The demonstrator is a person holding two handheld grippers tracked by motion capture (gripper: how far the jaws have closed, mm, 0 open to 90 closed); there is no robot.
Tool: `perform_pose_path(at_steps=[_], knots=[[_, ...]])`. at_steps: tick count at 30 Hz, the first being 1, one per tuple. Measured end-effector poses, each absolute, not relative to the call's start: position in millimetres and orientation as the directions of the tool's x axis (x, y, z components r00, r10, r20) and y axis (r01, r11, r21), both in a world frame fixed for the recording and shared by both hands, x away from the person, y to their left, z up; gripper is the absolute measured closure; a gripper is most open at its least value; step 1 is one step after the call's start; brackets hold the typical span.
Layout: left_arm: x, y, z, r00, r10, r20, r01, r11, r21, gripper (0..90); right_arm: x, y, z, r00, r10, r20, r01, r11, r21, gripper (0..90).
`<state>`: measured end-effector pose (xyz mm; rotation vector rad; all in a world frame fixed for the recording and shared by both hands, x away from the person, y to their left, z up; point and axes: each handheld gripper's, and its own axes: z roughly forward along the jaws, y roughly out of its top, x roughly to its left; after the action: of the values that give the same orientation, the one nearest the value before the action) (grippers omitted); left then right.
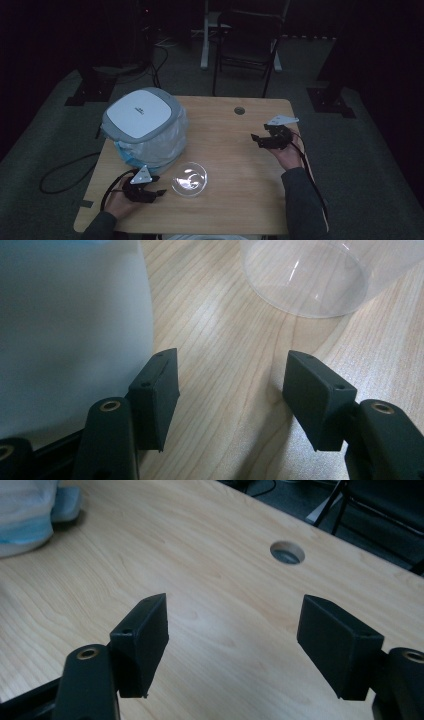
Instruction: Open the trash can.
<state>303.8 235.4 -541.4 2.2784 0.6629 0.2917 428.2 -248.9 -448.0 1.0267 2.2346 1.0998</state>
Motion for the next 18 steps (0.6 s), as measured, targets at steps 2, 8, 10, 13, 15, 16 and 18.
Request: perform_pose_path(at_steps=[2, 8, 10, 13, 15, 16, 18], knots=[[304, 235, -541, 0.841, 0.540, 0.012, 0.374, -0.598, 0.709, 40.1, 430, -246, -444, -0.629, 0.774, -0.066, 0.417, 0.409, 0.812, 27.8], [304, 235, -542, 0.841, 0.541, 0.011, 0.374, -0.597, 0.710, 40.1, 436, -237, -432, -0.640, 0.766, -0.060, 0.395, 0.394, 0.830, 30.2], [304, 235, -542, 0.841, 0.540, 0.012, 0.374, -0.597, 0.710, 40.1, 437, -236, -430, -0.641, 0.766, -0.054, 0.394, 0.388, 0.833, 30.6], [304, 235, -542, 0.841, 0.541, 0.012, 0.374, -0.597, 0.710, 40.1, 439, -233, -425, -0.646, 0.763, -0.037, 0.390, 0.371, 0.843, 32.4], [304, 235, -542, 0.841, 0.540, 0.012, 0.374, -0.597, 0.710, 40.1, 442, -230, -419, -0.657, 0.753, -0.031, 0.380, 0.367, 0.849, 37.8], [304, 235, -542, 0.841, 0.540, 0.012, 0.374, -0.597, 0.710, 40.1, 442, -228, -418, -0.661, 0.750, -0.030, 0.377, 0.367, 0.850, 38.8], [304, 235, -542, 0.842, 0.540, 0.011, 0.373, -0.596, 0.711, 40.1, 444, -225, -415, -0.671, 0.741, -0.025, 0.374, 0.368, 0.851, 40.7]])
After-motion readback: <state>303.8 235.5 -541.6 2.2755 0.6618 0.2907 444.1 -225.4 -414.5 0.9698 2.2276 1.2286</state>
